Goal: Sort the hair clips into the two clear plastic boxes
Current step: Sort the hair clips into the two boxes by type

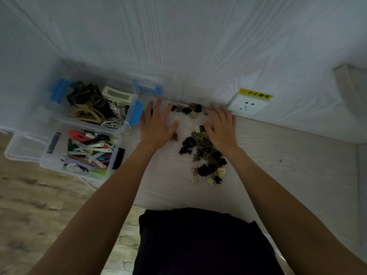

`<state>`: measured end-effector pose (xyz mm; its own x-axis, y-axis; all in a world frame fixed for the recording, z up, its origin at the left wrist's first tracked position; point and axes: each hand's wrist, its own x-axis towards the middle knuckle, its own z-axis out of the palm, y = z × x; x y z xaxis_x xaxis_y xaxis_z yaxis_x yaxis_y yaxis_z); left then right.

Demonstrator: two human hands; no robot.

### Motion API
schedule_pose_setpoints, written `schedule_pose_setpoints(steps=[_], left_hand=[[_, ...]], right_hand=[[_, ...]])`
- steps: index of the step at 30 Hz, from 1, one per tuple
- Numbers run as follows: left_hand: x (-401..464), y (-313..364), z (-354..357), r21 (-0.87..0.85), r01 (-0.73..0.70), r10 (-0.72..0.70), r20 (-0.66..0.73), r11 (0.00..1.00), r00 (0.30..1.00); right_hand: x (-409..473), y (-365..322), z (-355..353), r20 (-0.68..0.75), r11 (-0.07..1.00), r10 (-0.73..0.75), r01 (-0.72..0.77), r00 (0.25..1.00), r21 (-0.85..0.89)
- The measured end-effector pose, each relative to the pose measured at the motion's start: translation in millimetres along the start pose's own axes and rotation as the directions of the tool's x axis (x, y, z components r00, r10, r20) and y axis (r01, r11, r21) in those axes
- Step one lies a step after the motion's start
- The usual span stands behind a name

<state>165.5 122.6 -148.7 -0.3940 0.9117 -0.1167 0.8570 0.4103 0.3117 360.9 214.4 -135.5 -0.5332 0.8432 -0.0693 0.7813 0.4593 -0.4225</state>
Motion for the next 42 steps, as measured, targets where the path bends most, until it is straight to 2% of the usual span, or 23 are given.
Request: schedule_pose_setpoints(steps=[4, 7, 9, 11, 13, 15, 18, 21, 23, 27, 29, 31, 33, 35, 38, 42], left_hand=[[4, 8, 5, -0.127, -0.109, 0.114, 0.026, 0.986, 0.993], [-7, 26, 7, -0.266, -0.205, 0.219, 0.023, 0.942, 0.975], [-12, 32, 8, -0.284, -0.241, 0.249, -0.009, 0.928, 0.969], [-10, 35, 6, -0.311, -0.206, 0.207, -0.028, 0.928, 0.978], [-2, 36, 5, -0.341, -0.168, 0.167, -0.033, 0.925, 0.985], [4, 38, 6, -0.384, -0.147, 0.169, 0.023, 0.912, 0.985], [0, 43, 13, -0.445, -0.141, 0.220, 0.132, 0.884, 0.966], [-17, 46, 22, -0.511, -0.156, 0.267, 0.150, 0.845, 0.952], [-30, 54, 24, -0.559, -0.107, 0.252, 0.190, 0.822, 0.949], [-50, 66, 17, -0.636, -0.004, 0.178, 0.211, 0.772, 0.961], [-56, 61, 10, -0.613, -0.024, 0.158, 0.165, 0.790, 0.973], [-61, 51, -1, -0.542, -0.027, 0.130, 0.154, 0.840, 0.979], [-65, 42, -11, -0.434, 0.008, 0.112, 0.250, 0.901, 0.962], [-71, 38, -18, -0.299, 0.007, 0.113, 0.383, 0.954, 0.917], [-87, 46, -13, -0.214, -0.024, 0.123, 0.467, 0.977, 0.876], [-106, 65, 2, -0.206, -0.021, 0.101, 0.385, 0.978, 0.917]], right_hand=[[11, -6, 2, 0.057, 0.997, -0.066, 0.064, 0.996, 0.043], [6, -7, -6, -0.041, 0.979, -0.103, 0.108, 0.994, 0.170], [6, -6, -10, -0.132, 0.978, -0.133, 0.152, 0.982, 0.143], [15, -9, -13, -0.109, 0.983, -0.147, 0.158, 0.983, 0.098], [26, -12, -9, 0.046, 0.989, -0.135, 0.132, 0.990, 0.059], [29, -14, 0, 0.156, 0.990, -0.138, 0.135, 0.978, 0.030], [21, -7, 7, 0.142, 0.983, -0.152, 0.135, 0.978, 0.124], [3, 4, 2, 0.142, 0.966, -0.173, 0.140, 0.975, 0.216], [-12, 9, -7, 0.126, 0.947, -0.187, 0.144, 0.974, 0.287], [-43, 16, -29, 0.105, 0.925, -0.108, 0.061, 0.989, 0.375], [-58, 23, -41, 0.127, 0.954, -0.085, 0.043, 0.988, 0.298], [-76, 28, -50, 0.247, 0.984, 0.008, -0.052, 0.969, 0.169], [-94, 33, -55, 0.371, 0.985, 0.131, -0.163, 0.919, 0.057], [-111, 32, -53, 0.434, 0.978, 0.185, -0.208, 0.882, 0.005], [-127, 20, -37, 0.426, 0.974, 0.192, -0.226, 0.884, 0.032], [-133, -4, -11, 0.285, 0.968, 0.201, -0.235, 0.937, 0.088]])
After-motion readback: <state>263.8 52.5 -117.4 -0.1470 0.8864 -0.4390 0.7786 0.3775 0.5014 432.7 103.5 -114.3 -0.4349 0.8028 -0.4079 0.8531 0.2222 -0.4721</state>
